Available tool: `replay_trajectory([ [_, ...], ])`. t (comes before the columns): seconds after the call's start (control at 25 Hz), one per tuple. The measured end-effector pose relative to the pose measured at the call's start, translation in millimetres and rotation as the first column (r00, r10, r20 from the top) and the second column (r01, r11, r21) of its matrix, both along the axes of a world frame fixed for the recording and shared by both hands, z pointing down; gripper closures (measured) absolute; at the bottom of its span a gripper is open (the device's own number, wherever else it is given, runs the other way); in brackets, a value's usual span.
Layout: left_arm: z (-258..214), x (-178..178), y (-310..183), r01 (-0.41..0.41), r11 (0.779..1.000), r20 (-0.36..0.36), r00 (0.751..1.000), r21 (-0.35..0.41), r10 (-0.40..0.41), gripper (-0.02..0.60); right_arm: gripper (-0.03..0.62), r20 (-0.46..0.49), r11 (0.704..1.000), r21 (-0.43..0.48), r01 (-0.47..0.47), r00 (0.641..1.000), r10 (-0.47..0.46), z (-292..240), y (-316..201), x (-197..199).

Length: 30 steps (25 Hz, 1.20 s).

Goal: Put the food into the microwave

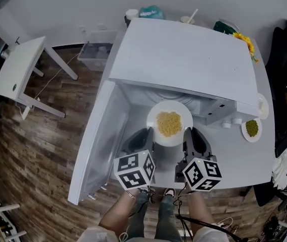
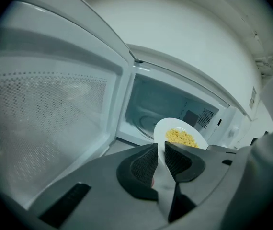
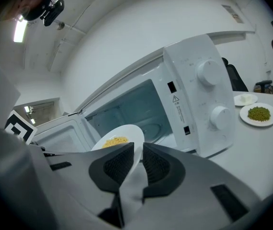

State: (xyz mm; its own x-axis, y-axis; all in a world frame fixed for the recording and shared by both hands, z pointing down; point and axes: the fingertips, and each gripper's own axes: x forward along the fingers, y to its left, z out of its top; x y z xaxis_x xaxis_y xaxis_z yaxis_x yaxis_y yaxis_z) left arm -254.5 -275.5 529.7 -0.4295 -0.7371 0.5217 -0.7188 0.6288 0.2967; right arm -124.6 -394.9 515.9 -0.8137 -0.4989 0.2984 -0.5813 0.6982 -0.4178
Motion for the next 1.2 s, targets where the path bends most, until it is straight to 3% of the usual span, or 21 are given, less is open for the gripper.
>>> replay_trajectory([
  [0.6, 23.1, -54.7, -45.6, 0.040, 0.999, -0.017, 0.999, 0.011, -0.040, 0.272, 0.533, 0.005, 0.999, -0.047, -0.011, 1.000, 0.011, 25.0, -44.3, -52.2],
  [1.2, 40.7, -75.7, -78.5, 0.039, 0.998, -0.028, 0.999, -0.059, -0.041, 0.272, 0.531, -0.034, 0.989, -0.131, -0.071, 0.997, 0.067, 44.6, -69.4, -65.9],
])
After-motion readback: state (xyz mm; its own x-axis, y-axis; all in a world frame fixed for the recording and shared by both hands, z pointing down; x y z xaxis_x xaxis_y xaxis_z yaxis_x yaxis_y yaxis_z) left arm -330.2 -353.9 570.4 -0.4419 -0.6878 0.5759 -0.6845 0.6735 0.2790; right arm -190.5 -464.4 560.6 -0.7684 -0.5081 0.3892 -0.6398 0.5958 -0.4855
